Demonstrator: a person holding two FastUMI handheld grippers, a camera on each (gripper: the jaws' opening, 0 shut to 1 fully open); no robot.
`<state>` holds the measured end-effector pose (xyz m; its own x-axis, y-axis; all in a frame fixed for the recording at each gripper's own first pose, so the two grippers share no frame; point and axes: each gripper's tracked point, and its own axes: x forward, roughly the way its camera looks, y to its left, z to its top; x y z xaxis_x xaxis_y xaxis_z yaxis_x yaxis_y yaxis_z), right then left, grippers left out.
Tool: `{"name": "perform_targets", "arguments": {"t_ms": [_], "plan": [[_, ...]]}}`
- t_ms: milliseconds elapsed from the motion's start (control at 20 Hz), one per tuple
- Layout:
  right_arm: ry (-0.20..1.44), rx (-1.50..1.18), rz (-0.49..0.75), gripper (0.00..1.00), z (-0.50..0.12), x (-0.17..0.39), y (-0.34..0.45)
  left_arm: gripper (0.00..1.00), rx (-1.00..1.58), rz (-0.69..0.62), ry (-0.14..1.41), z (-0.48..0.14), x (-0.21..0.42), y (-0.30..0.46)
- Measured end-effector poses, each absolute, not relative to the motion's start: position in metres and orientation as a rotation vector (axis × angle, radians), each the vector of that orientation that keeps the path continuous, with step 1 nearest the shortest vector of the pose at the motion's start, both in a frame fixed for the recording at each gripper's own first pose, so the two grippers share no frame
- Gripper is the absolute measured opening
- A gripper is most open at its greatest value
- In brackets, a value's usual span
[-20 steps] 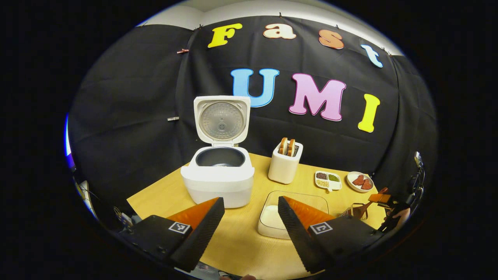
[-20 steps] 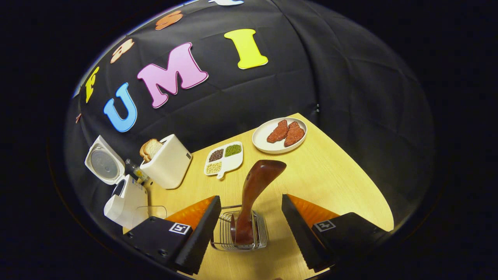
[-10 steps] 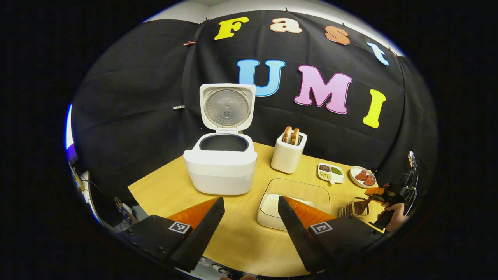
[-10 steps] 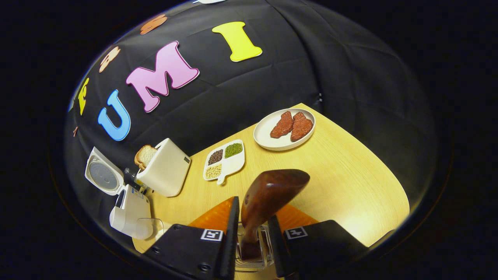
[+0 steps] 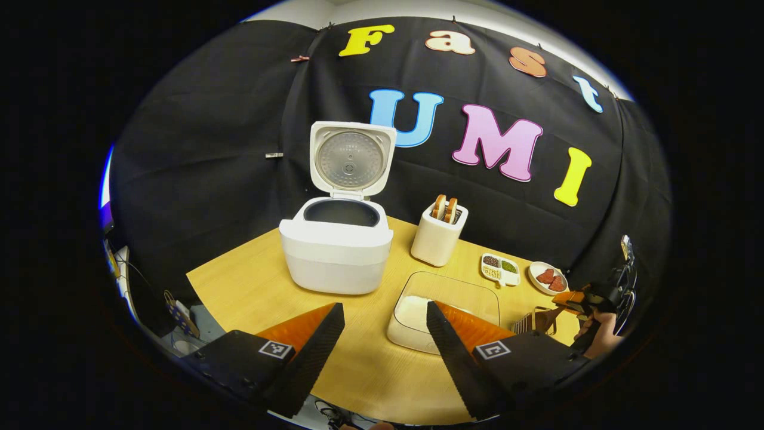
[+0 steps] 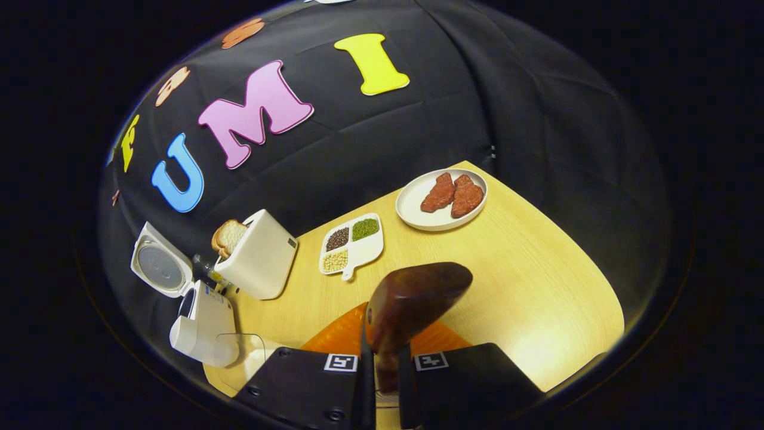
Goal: Close the left gripper, press the button to open the rice cooker; take a wooden spoon from the chopstick holder with the right hand, scoop a spoonful of rice and pour it into the rice cooker, then put the wooden spoon back into the chopstick holder.
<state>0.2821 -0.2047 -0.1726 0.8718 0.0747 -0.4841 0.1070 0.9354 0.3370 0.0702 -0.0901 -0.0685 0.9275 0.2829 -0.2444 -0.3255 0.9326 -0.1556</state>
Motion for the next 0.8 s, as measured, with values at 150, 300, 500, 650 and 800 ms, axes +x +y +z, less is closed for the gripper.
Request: {"name": "perform_targets", "arguments": {"t_ms": [150,300,500,650,800], "plan": [[0.488,0.349,-0.02,0.2,-0.147,0.275,-0.202,0.96,-0.188,0.288,0.214,-0.068,0.068,-0.079],[0.46,0.338,-0.035,0.2,-0.121,0.264,-0.199,0.96,-0.214,0.24,0.224,-0.075,0.067,-0.072],[0.425,0.288,-0.047,0.19,-0.092,0.252,-0.183,0.98,-0.203,0.185,0.225,-0.083,0.069,-0.053],[0.401,0.26,-0.051,0.14,-0.072,0.245,-0.164,0.96,-0.188,0.151,0.218,-0.087,0.071,-0.036],[0.384,0.233,-0.034,0.19,-0.057,0.241,-0.136,0.96,-0.192,0.126,0.218,-0.093,0.068,-0.018]]}}
